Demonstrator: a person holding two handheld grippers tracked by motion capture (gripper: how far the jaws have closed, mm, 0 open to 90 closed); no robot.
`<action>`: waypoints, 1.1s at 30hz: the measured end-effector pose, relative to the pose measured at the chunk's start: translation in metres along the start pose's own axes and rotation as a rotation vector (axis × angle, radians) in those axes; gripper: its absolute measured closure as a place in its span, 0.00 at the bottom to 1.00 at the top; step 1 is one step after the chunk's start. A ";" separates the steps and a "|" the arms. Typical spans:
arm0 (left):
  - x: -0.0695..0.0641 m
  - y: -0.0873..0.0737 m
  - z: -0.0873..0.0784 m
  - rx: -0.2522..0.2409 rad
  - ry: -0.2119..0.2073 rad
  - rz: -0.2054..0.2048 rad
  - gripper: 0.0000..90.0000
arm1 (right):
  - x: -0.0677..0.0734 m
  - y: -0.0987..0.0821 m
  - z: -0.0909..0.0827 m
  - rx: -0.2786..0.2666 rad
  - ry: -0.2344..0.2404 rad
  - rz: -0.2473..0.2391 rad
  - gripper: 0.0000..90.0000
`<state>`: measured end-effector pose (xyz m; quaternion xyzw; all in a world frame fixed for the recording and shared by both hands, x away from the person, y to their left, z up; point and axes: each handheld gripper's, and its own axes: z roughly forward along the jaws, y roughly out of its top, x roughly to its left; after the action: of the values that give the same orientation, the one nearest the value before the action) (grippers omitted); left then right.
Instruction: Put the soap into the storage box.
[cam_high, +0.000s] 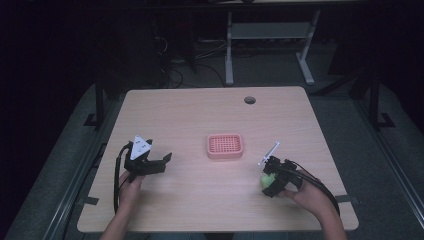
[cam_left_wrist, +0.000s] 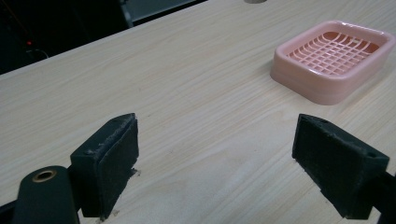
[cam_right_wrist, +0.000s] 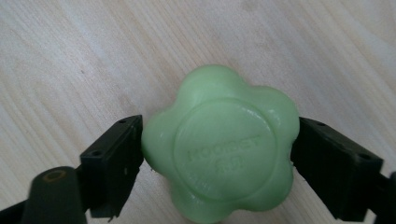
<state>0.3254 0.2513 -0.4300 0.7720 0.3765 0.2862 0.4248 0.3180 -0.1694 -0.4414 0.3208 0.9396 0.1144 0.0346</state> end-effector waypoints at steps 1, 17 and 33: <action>0.000 0.000 0.000 0.000 0.000 0.002 0.16 | 0.000 0.000 0.001 -0.001 0.001 0.000 0.22; 0.000 0.000 0.000 -0.004 0.001 -0.007 0.16 | 0.003 0.002 0.001 0.019 -0.011 -0.020 0.28; 0.000 0.000 -0.001 -0.001 0.002 -0.008 0.16 | 0.002 0.000 -0.008 -0.026 -0.004 -0.040 0.29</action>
<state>0.3248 0.2519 -0.4297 0.7701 0.3798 0.2854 0.4258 0.3151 -0.1699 -0.4335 0.3015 0.9442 0.1253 0.0431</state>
